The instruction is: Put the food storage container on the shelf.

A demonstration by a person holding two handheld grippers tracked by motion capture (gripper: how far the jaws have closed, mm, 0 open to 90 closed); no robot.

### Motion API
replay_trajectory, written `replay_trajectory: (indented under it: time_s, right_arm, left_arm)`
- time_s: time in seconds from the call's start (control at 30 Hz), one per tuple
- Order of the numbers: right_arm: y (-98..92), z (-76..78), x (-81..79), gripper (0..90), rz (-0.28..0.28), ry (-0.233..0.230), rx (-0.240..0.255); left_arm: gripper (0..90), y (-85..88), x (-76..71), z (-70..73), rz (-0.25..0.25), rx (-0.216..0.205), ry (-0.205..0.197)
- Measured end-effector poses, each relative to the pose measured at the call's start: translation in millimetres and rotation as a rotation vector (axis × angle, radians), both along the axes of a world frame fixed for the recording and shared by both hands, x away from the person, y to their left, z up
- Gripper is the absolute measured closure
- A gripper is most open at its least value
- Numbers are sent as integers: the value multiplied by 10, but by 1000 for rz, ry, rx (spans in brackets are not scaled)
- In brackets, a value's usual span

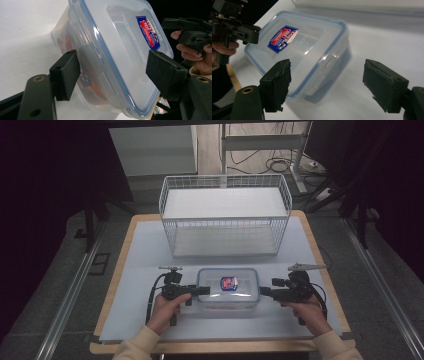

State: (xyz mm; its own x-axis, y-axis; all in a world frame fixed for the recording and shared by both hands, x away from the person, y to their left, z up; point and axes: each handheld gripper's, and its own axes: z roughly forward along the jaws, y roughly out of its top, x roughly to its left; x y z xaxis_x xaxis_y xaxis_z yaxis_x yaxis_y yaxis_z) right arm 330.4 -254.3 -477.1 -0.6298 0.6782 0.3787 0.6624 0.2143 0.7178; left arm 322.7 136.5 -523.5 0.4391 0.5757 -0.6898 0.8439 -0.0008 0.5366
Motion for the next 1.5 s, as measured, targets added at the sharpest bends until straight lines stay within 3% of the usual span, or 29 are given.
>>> replay_trajectory:
  time_s: [0.1,0.13,0.37,0.57,0.73,1.0,1.33,1.5]
  right_arm:
    - [108,-56,122,221,23,80,12]
    - [108,-56,122,221,23,80,12]
    - [240,-182,271,215,58,197,46]
    - [261,-243,321,235,70,263,89]
    - [208,-241,334,309,59,297,119]
    - [90,-239,291,442,46,323,202]
    - [77,-189,118,484,28,258,215]
    - [63,-187,63,497,28,238,226]
  left_arm:
    - [284,0,-2,-1,2,-1,-1]
    - [284,0,-2,-2,2,-2,-2]
    - [285,-1,-3,-6,4,-5,-7]
    - [285,-1,-6,-7,5,-4,-10]
    - [286,-5,-12,6,-3,5,-18]
    - [334,-12,-117,64,21,23,-64]
    - [397,-4,-295,103,48,26,-133]
    - [418,4,-339,113,54,25,-148]
